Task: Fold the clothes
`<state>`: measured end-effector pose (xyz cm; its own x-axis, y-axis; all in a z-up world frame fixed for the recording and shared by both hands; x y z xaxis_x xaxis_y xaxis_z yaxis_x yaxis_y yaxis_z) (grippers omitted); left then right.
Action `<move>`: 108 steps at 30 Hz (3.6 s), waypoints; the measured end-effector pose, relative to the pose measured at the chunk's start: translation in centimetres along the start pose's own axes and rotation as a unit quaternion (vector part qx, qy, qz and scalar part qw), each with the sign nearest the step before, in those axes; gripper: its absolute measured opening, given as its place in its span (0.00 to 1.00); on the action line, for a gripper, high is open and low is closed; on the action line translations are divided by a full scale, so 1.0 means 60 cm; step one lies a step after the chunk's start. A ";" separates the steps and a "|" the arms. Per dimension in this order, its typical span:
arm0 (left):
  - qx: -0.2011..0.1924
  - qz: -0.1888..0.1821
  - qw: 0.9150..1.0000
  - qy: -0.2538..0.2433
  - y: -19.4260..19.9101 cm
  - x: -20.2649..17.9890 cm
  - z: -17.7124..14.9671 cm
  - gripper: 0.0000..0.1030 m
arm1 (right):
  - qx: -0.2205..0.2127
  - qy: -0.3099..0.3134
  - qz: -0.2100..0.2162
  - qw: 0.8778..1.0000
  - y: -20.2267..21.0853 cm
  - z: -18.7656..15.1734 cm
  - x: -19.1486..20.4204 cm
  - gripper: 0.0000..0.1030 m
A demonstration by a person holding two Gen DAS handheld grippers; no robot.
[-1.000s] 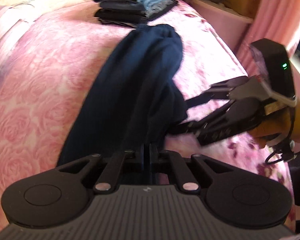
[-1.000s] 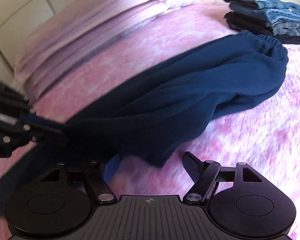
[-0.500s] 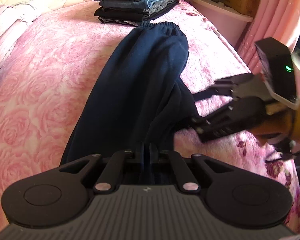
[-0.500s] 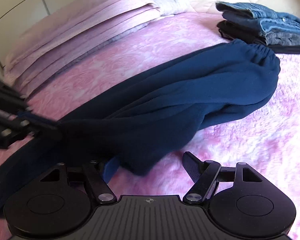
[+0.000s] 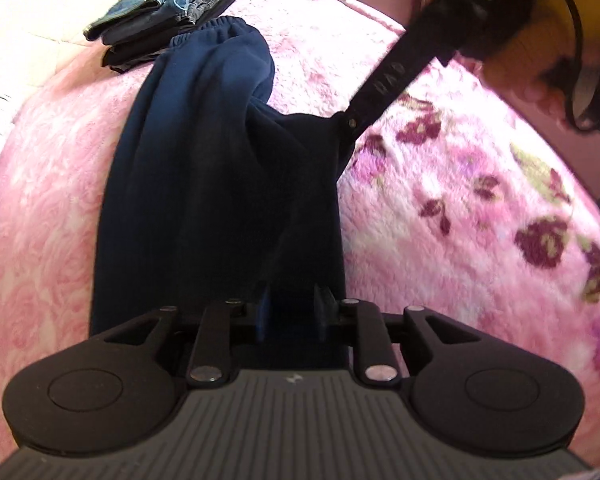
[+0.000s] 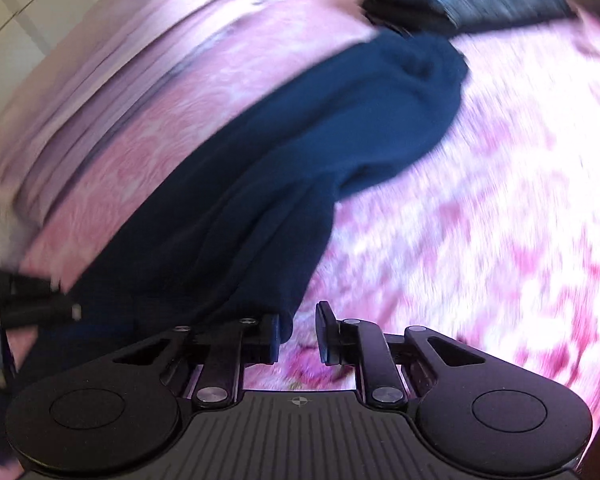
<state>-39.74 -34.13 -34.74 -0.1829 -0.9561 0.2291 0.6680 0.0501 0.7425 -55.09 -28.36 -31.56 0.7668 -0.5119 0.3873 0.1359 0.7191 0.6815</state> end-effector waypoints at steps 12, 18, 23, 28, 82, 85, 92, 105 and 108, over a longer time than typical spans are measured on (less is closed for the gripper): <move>-0.006 0.043 0.994 -0.102 -0.010 -0.044 0.018 0.37 | 0.013 -0.061 0.029 0.998 0.001 0.034 -0.003 0.13; -0.007 0.059 0.997 -0.042 0.016 0.018 0.031 0.06 | 0.007 -0.027 0.037 0.999 0.005 0.030 0.009 0.13; -0.009 0.055 0.998 -0.017 0.030 0.073 0.039 0.06 | 0.004 -0.040 0.053 0.998 -0.001 0.003 0.029 0.28; -0.011 0.050 0.999 -0.015 0.030 0.090 0.045 0.06 | -0.022 -0.039 0.045 0.998 -0.037 -0.009 0.053 0.72; 0.064 0.104 0.945 0.303 0.059 0.223 -0.212 0.31 | 0.191 0.617 0.335 0.686 -0.250 0.137 0.251 0.43; 0.063 0.097 0.946 0.303 0.062 0.226 -0.221 0.32 | 0.225 0.647 0.349 0.640 -0.282 0.123 0.227 0.36; 0.078 0.068 0.954 0.281 0.054 0.226 -0.223 0.26 | 0.241 0.631 0.352 0.648 -0.293 0.116 0.212 0.21; 0.066 0.074 0.959 0.265 0.084 0.234 -0.212 0.01 | 0.211 0.643 0.333 0.656 -0.289 0.131 0.218 0.00; 0.049 0.098 0.959 0.260 0.114 0.245 -0.194 0.01 | 0.184 0.638 0.328 0.672 -0.269 0.157 0.225 0.00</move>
<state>-29.48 -51.20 -33.59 0.3415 -0.9389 0.0435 0.5777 0.2461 0.7783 -52.82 -51.33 -31.49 0.5311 0.8473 -0.0074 -0.4788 0.3073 0.8224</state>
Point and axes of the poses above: each gripper's, at about its wrist camera, not at the fingertips, and y roughly against the way its jaws point, x to its left, z to its top, the point moved 8 cm from there along -y, roughly the way its jaws point, and after that the axes turned 12 degrees about -x, right-handed, at the moved point
